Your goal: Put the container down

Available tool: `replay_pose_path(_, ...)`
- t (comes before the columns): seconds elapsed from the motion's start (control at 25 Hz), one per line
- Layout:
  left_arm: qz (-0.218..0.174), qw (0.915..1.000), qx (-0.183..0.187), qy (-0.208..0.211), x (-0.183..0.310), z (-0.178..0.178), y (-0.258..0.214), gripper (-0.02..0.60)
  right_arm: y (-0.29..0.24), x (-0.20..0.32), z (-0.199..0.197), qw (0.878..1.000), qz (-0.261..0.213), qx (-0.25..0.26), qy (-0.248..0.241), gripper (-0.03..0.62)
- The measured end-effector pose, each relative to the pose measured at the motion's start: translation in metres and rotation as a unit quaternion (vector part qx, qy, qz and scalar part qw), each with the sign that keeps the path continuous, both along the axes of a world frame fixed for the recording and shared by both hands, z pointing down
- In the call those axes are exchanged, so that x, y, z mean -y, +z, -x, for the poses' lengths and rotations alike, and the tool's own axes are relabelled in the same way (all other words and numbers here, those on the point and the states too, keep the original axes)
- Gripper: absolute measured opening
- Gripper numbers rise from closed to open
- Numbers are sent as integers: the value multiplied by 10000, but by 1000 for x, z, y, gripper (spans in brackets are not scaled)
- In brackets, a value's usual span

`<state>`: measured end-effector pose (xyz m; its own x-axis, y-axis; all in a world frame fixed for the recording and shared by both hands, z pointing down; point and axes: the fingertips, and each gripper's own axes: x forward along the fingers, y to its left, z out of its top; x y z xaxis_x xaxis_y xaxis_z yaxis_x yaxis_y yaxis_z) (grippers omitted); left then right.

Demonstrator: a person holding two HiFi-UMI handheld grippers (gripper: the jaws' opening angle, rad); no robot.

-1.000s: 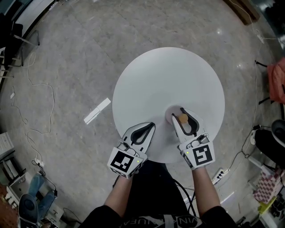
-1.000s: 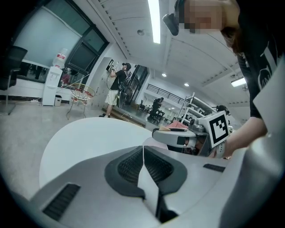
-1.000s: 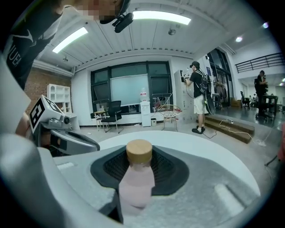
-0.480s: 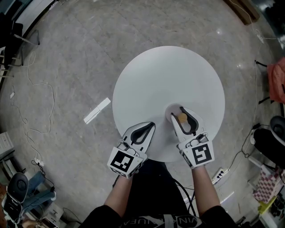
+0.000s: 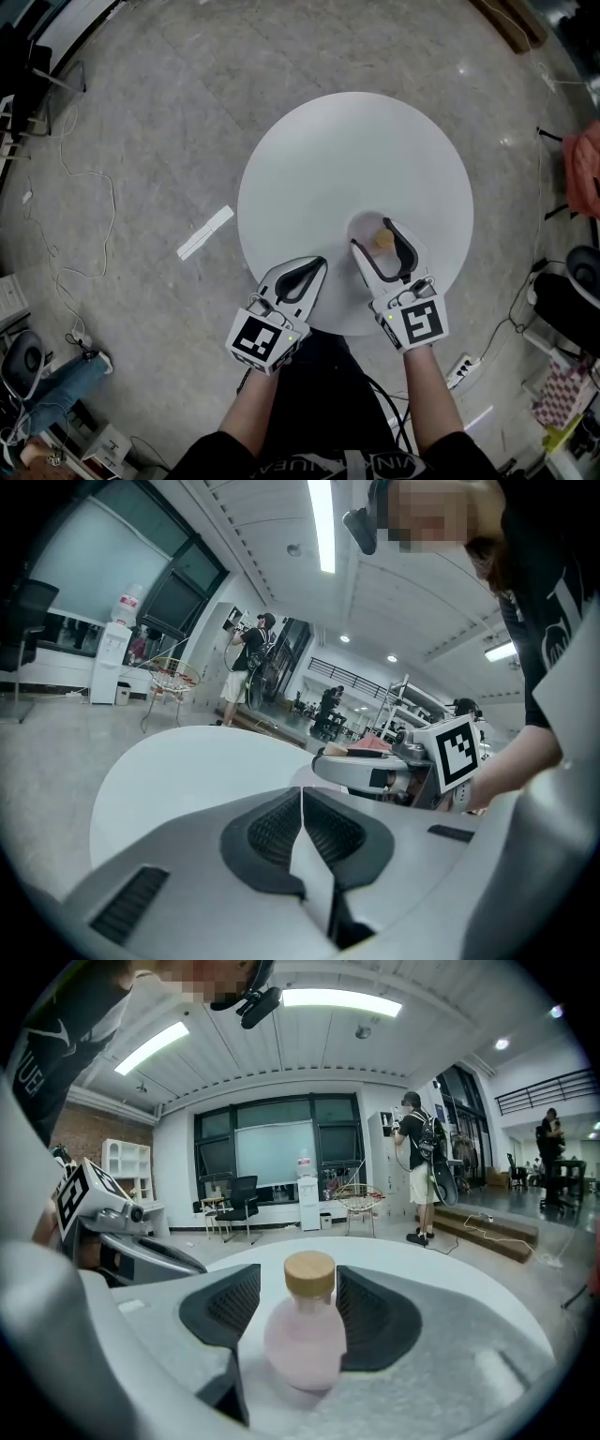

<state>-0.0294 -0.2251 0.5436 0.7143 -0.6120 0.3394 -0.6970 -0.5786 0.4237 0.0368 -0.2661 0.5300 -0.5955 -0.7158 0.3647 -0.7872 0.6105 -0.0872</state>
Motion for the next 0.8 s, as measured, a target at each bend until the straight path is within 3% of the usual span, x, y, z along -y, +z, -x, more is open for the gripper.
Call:
replay_pose_path(0.4, -67, 10000, -29, -41, -15, -6, -4, 15, -3, -8, -21, 9993, -4, 77, 374, 255)
replay_pose_path(0.8, -133, 9999, 38, -45, -38, -16, -10, 15, 0, -33, -32, 9990, 161, 185, 383, 255)
